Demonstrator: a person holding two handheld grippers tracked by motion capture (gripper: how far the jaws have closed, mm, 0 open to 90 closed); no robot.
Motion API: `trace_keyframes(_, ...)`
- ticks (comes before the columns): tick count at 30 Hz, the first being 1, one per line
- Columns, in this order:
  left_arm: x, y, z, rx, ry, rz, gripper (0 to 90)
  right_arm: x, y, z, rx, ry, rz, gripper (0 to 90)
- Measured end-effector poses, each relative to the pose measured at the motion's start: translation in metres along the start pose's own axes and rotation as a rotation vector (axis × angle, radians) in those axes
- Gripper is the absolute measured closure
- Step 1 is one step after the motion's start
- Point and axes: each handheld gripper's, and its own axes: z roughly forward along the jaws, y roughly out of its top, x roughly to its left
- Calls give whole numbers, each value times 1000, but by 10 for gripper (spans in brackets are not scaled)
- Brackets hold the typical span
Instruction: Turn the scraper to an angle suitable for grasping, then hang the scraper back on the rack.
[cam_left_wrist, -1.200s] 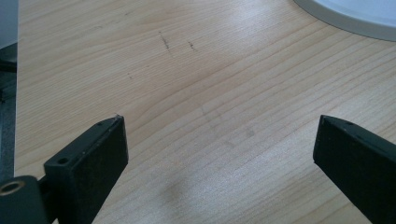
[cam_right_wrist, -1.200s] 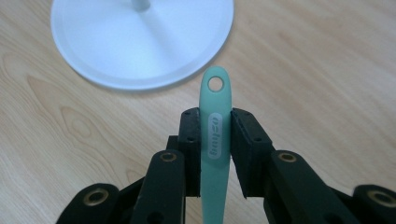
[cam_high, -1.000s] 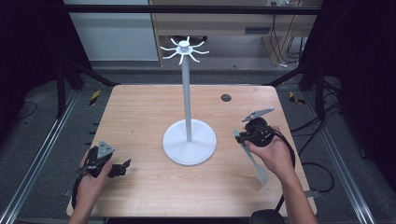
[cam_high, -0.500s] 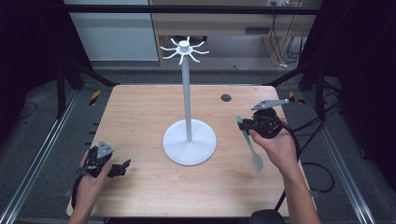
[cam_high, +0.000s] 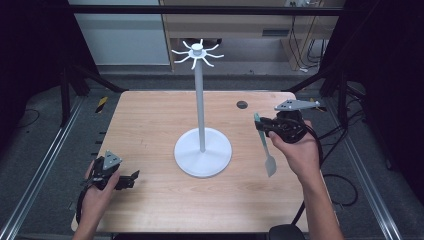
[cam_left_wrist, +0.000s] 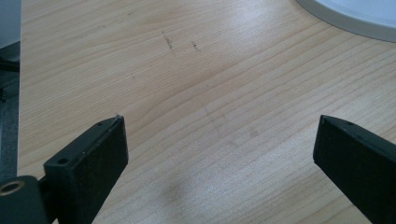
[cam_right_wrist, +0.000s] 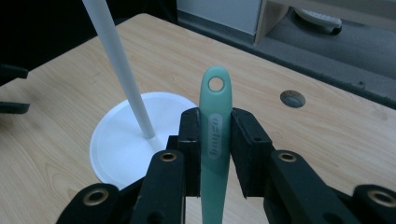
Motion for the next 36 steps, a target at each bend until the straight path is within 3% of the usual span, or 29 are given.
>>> trace_keyframes(24, -2, 0, 1, 6, -3, 6, 29, 14, 30, -20, -137, 28, -1, 746)
trace_keyframes(36, -2, 0, 1, 4, -4, 6, 29, 25, 46, -19, -182, 38, -8, 746)
